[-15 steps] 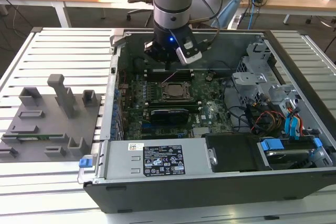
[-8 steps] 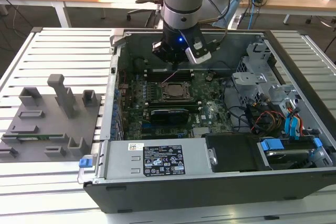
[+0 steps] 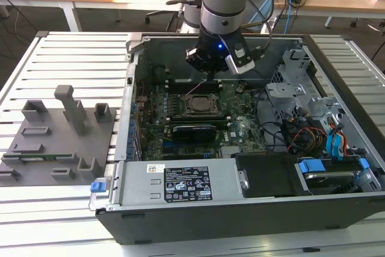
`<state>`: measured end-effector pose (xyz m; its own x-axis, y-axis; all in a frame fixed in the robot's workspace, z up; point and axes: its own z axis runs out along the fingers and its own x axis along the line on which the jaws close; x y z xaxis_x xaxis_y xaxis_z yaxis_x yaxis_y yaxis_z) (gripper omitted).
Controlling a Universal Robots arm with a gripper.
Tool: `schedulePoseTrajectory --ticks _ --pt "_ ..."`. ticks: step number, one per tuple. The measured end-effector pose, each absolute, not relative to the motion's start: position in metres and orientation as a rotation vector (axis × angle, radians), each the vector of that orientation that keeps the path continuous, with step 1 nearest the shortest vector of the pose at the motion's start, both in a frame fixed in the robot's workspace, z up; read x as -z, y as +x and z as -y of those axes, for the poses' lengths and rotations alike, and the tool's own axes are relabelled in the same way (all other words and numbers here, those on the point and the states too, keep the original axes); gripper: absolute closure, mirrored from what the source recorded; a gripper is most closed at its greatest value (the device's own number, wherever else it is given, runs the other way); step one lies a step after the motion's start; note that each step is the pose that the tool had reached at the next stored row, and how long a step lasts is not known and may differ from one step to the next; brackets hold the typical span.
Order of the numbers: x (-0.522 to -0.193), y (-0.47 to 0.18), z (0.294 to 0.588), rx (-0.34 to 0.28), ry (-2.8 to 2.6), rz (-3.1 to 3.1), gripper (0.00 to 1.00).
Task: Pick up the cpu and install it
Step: 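Install the first cpu locking lever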
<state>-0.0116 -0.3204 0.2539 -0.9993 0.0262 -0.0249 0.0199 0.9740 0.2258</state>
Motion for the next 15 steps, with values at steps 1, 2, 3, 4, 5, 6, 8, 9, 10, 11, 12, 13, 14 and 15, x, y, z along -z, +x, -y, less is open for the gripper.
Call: schedulePoseTrajectory --ticks 1,2,3,4,5,6,8,9,10,11,12,13,14,15 --pt "-0.254 -0.013 0.320 -0.353 0.036 -3.093 0.89" --pt "-0.254 -0.017 0.320 -0.353 0.036 -3.092 0.89" --pt "-0.253 -0.019 0.320 -0.353 0.035 -3.091 0.89" --pt "-0.252 -0.021 0.320 -0.353 0.035 -3.091 0.89" --pt "-0.250 -0.021 0.320 -0.353 0.035 -3.090 0.89" --pt "-0.248 -0.022 0.320 -0.353 0.035 -3.090 0.89" --pt "-0.243 -0.022 0.320 -0.353 0.035 -3.090 0.89" --pt "-0.242 -0.022 0.320 -0.353 0.035 -3.089 0.89" --pt "-0.241 -0.022 0.320 -0.353 0.035 -3.089 0.89" --pt "-0.241 -0.022 0.320 -0.353 0.035 -3.089 0.89" --pt "-0.240 -0.022 0.321 -0.353 0.035 -3.089 0.89" --pt "-0.239 -0.022 0.321 -0.353 0.035 -3.089 0.89" --pt "-0.238 -0.021 0.321 -0.353 0.035 -3.089 0.89" --pt "-0.237 -0.022 0.321 -0.353 0.035 -3.088 0.89"
